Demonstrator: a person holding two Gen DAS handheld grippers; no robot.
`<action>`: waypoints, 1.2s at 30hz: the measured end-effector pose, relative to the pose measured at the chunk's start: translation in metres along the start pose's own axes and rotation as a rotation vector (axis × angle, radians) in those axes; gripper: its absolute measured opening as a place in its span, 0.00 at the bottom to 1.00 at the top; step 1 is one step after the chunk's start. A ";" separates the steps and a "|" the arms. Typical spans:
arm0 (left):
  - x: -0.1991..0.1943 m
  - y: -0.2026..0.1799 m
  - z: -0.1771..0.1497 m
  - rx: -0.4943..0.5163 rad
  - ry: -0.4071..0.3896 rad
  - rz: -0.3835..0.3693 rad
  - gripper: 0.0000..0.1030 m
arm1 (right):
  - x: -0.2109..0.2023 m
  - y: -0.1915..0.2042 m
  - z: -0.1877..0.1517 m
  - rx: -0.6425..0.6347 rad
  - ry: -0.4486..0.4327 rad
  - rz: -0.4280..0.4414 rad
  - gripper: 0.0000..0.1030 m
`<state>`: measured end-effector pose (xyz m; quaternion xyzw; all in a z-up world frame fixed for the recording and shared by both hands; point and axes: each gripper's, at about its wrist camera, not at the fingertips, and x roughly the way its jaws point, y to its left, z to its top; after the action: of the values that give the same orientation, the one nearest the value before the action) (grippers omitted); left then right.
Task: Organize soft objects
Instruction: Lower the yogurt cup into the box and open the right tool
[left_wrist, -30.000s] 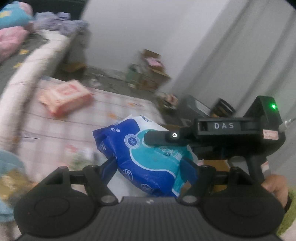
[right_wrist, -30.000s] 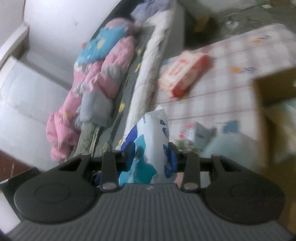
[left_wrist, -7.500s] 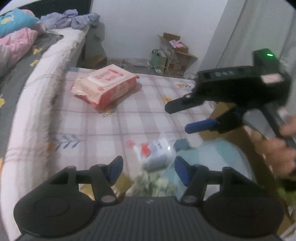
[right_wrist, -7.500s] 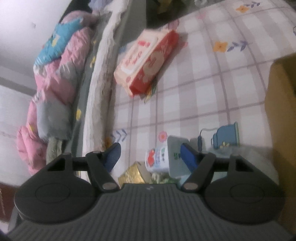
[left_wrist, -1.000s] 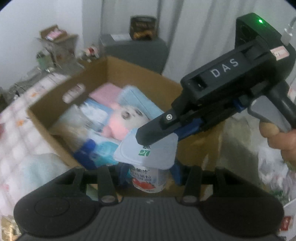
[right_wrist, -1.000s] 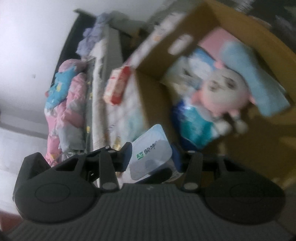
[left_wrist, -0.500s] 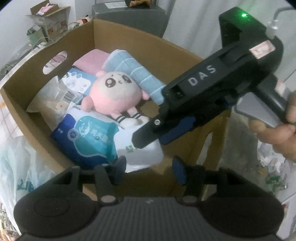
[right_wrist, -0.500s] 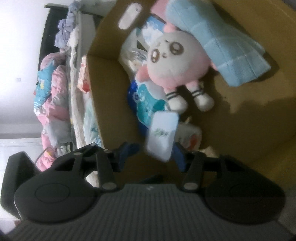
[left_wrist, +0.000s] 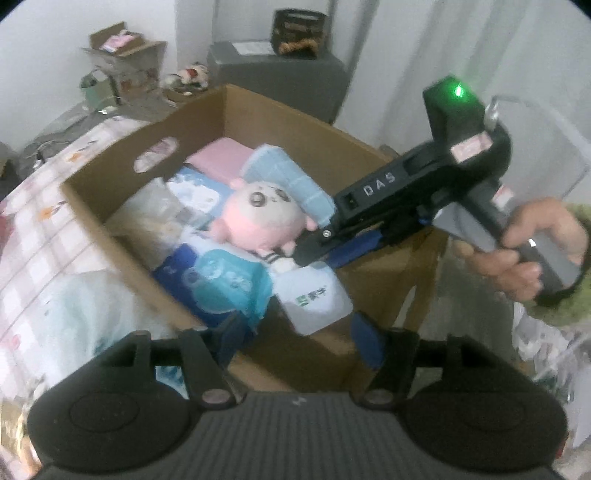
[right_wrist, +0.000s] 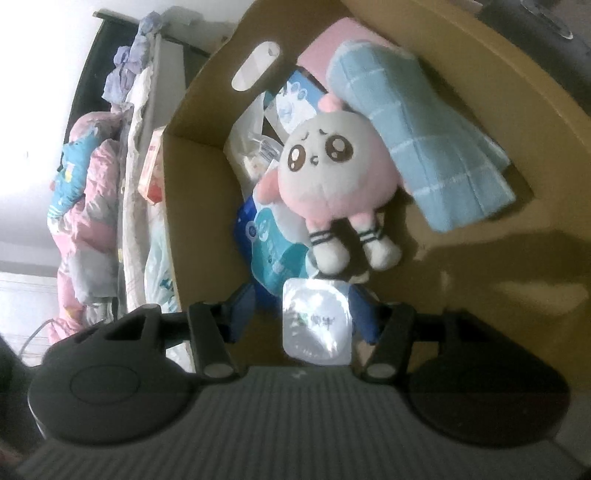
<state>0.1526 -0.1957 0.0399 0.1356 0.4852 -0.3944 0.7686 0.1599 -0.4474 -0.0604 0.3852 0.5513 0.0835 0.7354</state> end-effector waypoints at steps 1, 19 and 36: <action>-0.007 0.003 -0.004 -0.012 -0.010 0.002 0.64 | 0.001 0.000 0.001 -0.006 -0.007 -0.005 0.55; -0.100 0.098 -0.120 -0.422 -0.215 0.104 0.64 | 0.034 -0.001 -0.003 -0.051 0.061 -0.001 0.36; -0.114 0.095 -0.177 -0.419 -0.297 0.193 0.68 | 0.043 0.020 -0.037 -0.138 0.214 -0.058 0.34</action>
<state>0.0851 0.0249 0.0338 -0.0400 0.4227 -0.2261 0.8767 0.1495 -0.3927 -0.0829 0.3062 0.6305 0.1405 0.6993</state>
